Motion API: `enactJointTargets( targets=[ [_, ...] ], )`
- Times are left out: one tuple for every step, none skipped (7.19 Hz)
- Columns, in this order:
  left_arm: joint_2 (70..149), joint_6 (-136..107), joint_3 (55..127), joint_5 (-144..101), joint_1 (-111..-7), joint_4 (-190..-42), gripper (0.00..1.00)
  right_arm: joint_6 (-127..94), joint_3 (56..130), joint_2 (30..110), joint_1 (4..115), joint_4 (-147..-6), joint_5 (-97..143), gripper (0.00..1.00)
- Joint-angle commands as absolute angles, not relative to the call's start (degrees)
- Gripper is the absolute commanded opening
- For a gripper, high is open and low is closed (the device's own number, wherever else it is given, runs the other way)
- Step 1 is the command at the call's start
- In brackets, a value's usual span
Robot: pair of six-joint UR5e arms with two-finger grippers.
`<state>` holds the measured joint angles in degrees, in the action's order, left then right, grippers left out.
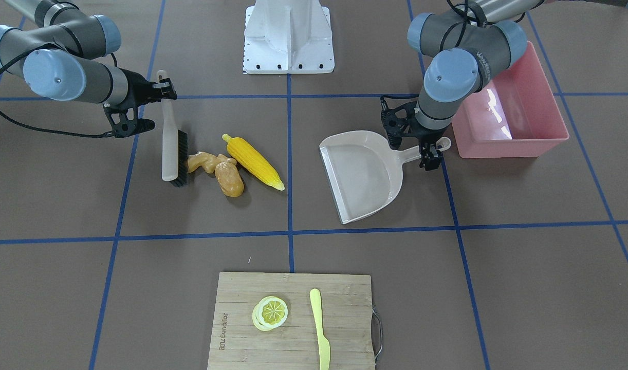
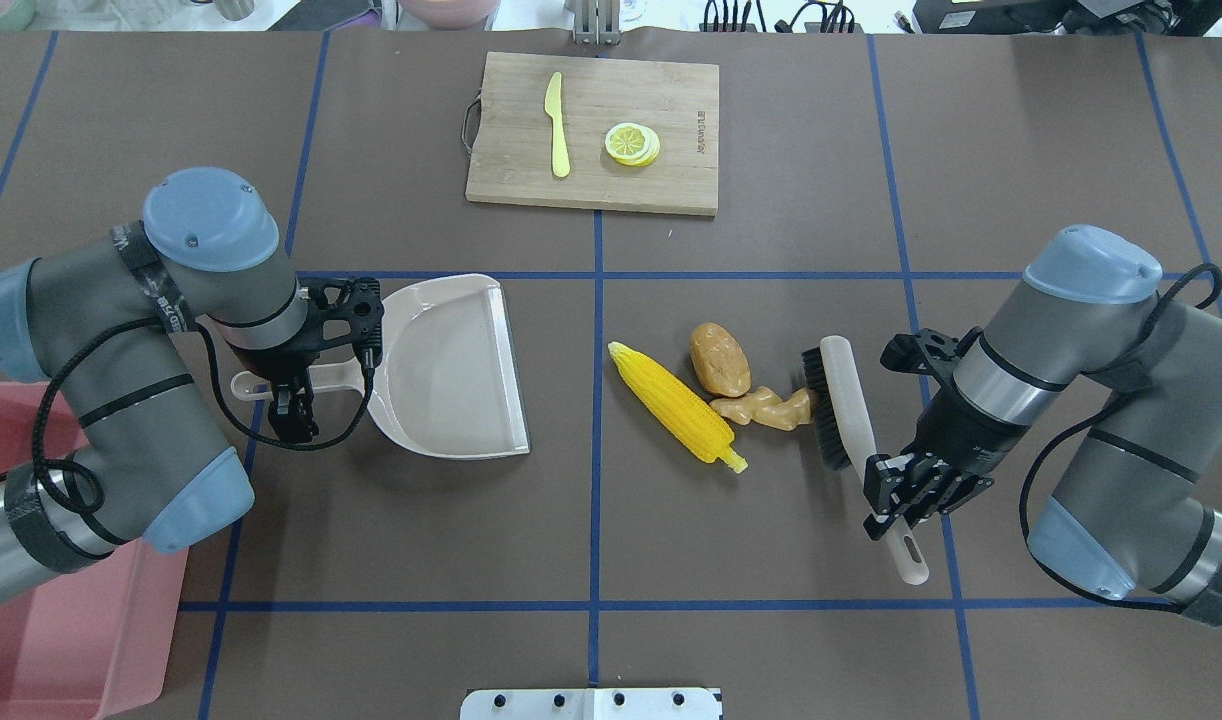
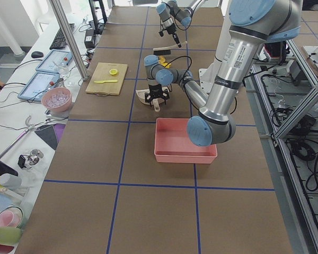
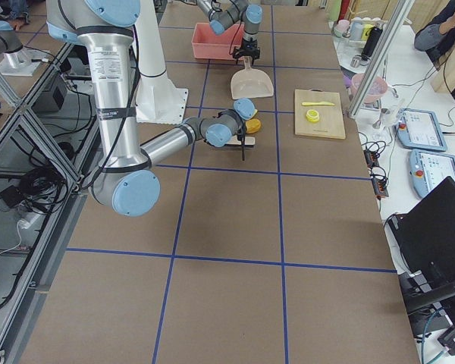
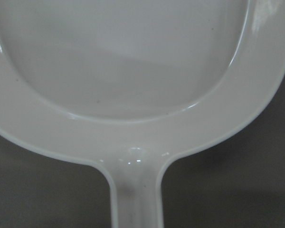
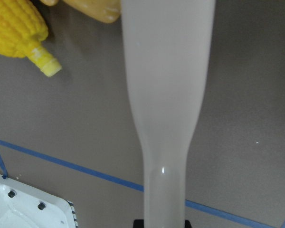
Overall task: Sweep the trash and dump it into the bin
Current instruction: 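Sweep the corn cob toward the dustpan with the brush in the right gripper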
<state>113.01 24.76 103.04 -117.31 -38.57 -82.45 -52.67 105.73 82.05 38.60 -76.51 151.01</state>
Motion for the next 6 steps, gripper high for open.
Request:
enactJointTargets(
  targets=[
    [110.50,24.70,103.71,-117.77,-38.85,-85.49,0.99,-53.35,103.64,78.59,37.71,-76.47,151.08,0.00],
    [107.96,24.70,105.10,-117.77,-39.02,-87.87,0.99,-55.09,101.97,75.44,37.36,-76.46,151.00,0.00],
    [107.32,24.61,105.64,-117.77,-39.11,-88.15,0.95,-57.37,100.56,72.19,36.83,-76.46,151.00,0.00],
    [107.31,24.61,105.64,-117.77,-39.11,-88.15,0.52,-57.74,100.29,71.64,36.83,-76.46,151.08,0.00],
    [107.58,24.61,105.47,-117.86,-39.11,-88.15,0.09,-57.83,100.37,71.63,36.83,-76.46,151.08,0.00],
    [108.45,24.70,105.12,-117.77,-39.20,-87.81,0.00,-57.83,100.46,71.63,36.91,-76.46,151.17,0.00]
  ],
)
